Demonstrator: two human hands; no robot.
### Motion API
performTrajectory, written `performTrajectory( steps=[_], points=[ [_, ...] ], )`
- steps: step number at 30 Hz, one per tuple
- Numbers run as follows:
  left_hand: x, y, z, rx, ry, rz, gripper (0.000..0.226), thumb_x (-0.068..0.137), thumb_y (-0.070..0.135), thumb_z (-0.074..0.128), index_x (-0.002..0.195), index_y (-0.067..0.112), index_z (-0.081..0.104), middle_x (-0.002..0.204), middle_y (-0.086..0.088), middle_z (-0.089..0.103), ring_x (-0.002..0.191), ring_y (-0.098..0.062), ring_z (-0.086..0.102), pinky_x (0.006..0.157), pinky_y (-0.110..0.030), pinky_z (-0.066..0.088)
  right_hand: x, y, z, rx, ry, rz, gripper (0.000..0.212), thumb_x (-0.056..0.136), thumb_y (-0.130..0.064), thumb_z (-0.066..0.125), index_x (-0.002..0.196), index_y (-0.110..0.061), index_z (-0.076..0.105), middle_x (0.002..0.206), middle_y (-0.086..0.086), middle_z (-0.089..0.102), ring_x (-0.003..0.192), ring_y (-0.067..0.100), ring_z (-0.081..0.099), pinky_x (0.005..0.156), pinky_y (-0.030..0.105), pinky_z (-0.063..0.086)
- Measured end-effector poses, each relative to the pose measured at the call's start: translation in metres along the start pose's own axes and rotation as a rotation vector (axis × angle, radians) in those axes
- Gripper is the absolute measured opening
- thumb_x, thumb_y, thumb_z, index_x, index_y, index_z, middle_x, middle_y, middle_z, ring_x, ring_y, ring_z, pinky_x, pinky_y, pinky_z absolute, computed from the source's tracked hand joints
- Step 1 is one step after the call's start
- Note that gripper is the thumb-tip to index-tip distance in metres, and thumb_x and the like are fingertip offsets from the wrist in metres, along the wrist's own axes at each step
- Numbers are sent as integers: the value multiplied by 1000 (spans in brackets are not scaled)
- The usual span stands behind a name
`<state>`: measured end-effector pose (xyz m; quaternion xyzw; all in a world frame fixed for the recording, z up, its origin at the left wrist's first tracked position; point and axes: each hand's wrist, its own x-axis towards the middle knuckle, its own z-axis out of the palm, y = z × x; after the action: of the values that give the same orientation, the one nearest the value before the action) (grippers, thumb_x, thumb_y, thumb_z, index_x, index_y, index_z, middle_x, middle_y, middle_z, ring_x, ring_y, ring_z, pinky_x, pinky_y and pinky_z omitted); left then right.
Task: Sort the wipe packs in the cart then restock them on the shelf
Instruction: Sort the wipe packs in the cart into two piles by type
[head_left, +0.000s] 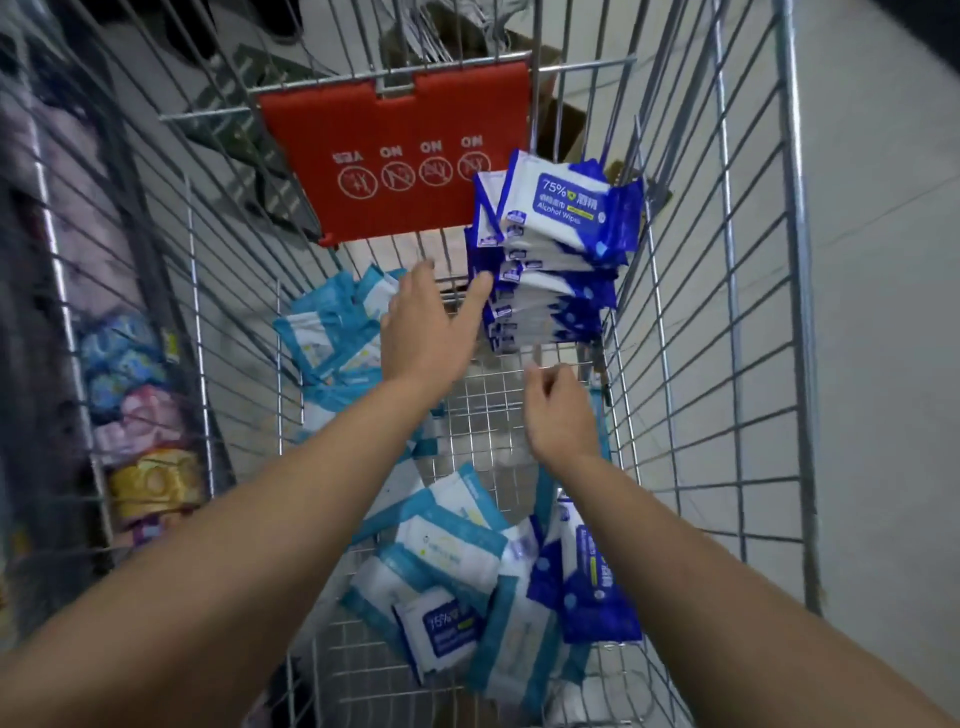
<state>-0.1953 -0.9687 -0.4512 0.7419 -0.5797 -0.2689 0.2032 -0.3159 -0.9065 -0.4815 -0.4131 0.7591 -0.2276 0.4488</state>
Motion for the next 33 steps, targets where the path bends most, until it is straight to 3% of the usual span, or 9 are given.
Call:
performTrajectory(
  steps=[3, 6, 10, 14, 18, 23, 25, 28, 33],
  points=[
    [-51, -57, 11, 132, -193, 125, 58, 94, 48, 46, 137, 10, 42, 138, -8, 46, 127, -26, 43, 106, -41, 35, -25, 46, 26, -340, -293, 13, 34, 99, -35, 42, 107, -3, 52, 102, 13, 60, 96, 29, 57, 70, 31, 37],
    [-93, -113, 21, 320, -440, 179, 55, 85, 46, 48, 128, 12, 51, 125, -8, 55, 117, -28, 50, 98, -38, 37, -48, 78, 47, -546, -493, 24, 55, 85, -47, 60, 119, -6, 49, 121, 13, 56, 111, 29, 54, 89, 34, 42],
    [-127, -164, 29, 451, -316, 64, 46, 90, 46, 44, 116, 10, 55, 114, -9, 57, 108, -30, 52, 89, -40, 36, -58, 85, 57, -738, -405, -88, 71, 75, -65, 60, 125, -17, 48, 128, 7, 53, 124, 26, 43, 103, 41, 28],
    [-126, -185, 26, 354, -280, -145, 49, 93, 28, 42, 134, 2, 40, 136, -20, 41, 123, -36, 41, 101, -42, 31, -57, 79, 60, -802, -424, -44, 88, 63, -66, 73, 128, -14, 44, 133, 9, 45, 128, 28, 36, 104, 44, 25],
    [-114, -189, 13, 416, -393, -253, 67, 81, 21, 64, 138, 4, 32, 137, -18, 38, 128, -35, 34, 106, -39, 28, -59, 75, 66, -591, -471, -86, 54, 70, -33, 80, 102, -16, 40, 111, 6, 57, 101, 24, 53, 83, 31, 38],
    [-84, -168, -9, 593, -450, -4, 16, 83, 31, 66, 98, 28, 61, 120, -3, 48, 120, -23, 39, 99, -32, 26, -55, 60, 58, -387, -447, -167, 50, 74, -10, 75, 117, -17, 52, 107, 3, 64, 96, 20, 61, 79, 26, 45],
    [-72, -164, -15, 618, -648, 5, 29, 75, 36, 75, 95, 29, 55, 118, 1, 53, 116, -20, 46, 95, -32, 31, -48, 45, 53, -349, -381, -243, 46, 73, -6, 74, 116, -14, 60, 104, 0, 64, 93, 18, 60, 76, 22, 43],
    [-67, -168, -14, 759, -873, -23, 78, 64, 35, 85, 127, 26, 41, 134, -2, 52, 122, -25, 45, 101, -36, 36, -32, 16, 42, -75, -384, -137, 40, 74, 2, 74, 112, -6, 63, 98, -2, 62, 90, 17, 60, 72, 25, 51],
    [-78, -181, -7, 815, -798, 103, 84, 69, 35, 82, 135, 22, 32, 138, -6, 49, 124, -26, 45, 101, -36, 34, -6, -13, 27, 143, -410, -21, 37, 72, 7, 74, 101, -8, 58, 96, 3, 64, 90, 25, 65, 75, 39, 58]
  ],
)
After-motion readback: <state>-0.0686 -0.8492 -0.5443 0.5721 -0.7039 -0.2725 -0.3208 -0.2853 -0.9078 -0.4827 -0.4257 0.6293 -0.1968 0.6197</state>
